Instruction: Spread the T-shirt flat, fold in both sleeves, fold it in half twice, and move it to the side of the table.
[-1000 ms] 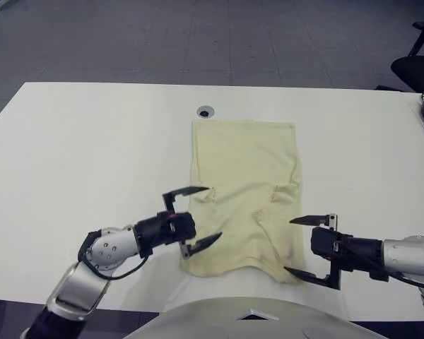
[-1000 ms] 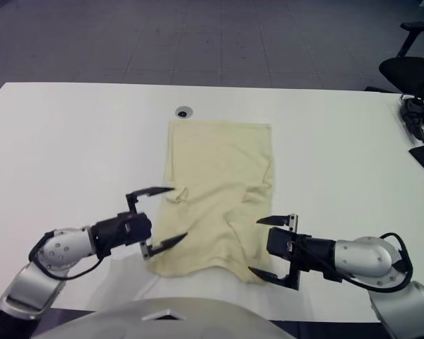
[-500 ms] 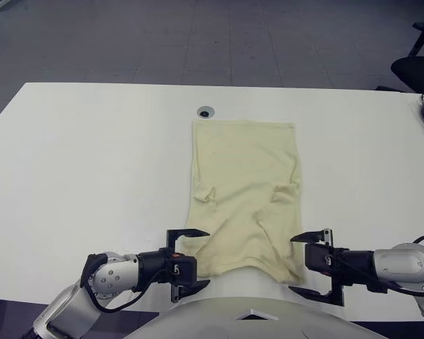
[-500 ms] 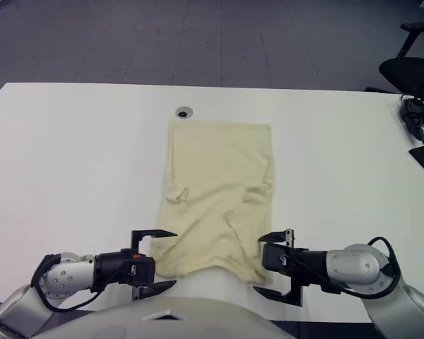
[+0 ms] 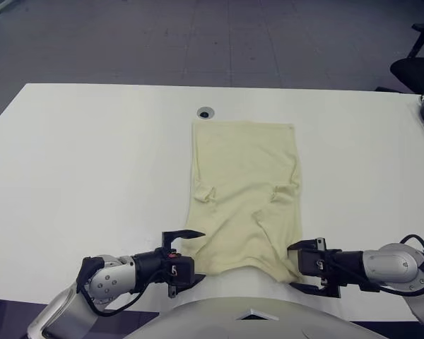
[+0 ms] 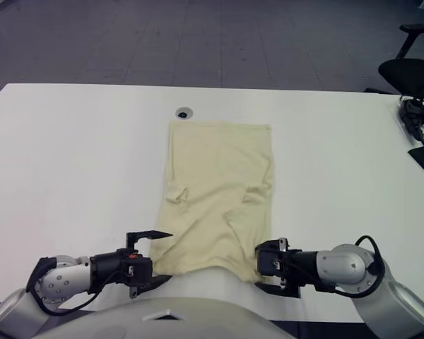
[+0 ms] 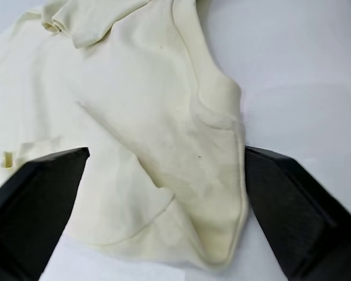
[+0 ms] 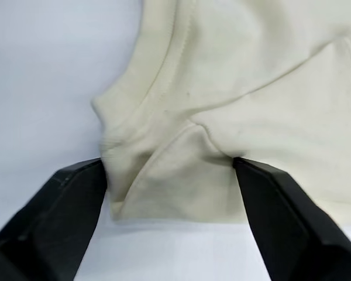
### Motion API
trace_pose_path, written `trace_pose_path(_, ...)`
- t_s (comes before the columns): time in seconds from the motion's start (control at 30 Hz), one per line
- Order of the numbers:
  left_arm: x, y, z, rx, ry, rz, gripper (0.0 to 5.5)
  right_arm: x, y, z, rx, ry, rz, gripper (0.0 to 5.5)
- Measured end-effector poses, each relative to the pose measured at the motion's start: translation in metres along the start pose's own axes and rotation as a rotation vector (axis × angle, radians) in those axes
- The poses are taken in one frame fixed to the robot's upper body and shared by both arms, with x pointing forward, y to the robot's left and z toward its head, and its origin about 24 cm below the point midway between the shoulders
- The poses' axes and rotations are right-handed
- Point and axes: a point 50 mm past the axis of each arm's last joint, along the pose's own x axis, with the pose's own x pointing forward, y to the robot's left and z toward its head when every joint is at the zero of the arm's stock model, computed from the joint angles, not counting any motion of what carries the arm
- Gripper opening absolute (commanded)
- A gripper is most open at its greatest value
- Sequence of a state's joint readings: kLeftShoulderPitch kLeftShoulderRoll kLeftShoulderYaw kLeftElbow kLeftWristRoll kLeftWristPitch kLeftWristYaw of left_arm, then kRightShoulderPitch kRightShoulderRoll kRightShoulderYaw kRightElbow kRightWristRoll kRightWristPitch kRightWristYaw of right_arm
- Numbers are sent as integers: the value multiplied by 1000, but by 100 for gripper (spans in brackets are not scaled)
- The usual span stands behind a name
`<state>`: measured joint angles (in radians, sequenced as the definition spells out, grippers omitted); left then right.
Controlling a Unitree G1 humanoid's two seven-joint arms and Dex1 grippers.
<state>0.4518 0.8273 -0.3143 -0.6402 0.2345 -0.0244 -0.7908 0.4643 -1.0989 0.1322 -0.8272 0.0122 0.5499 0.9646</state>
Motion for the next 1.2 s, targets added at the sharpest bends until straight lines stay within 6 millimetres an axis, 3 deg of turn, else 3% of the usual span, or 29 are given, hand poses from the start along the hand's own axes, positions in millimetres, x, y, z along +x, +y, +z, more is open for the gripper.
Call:
trace_pose_path(0.6,-4,1,-11,22,85,11,58,1,-2,-2,-12,18,-43,14)
trace_pose_path(0.7,-4,-1,-11,14,87,4,9,1,-2,-2,-12,18,-43,5)
trace_pose_path(0.93,-4,-3,-10,-14,61,-11,9,-1,-7,-1,-37,3,-56,5)
trace_pose_path(1.2,-25,12,-4,-67,-13,1,9,-29,-26,9,-146,-68,-38,5)
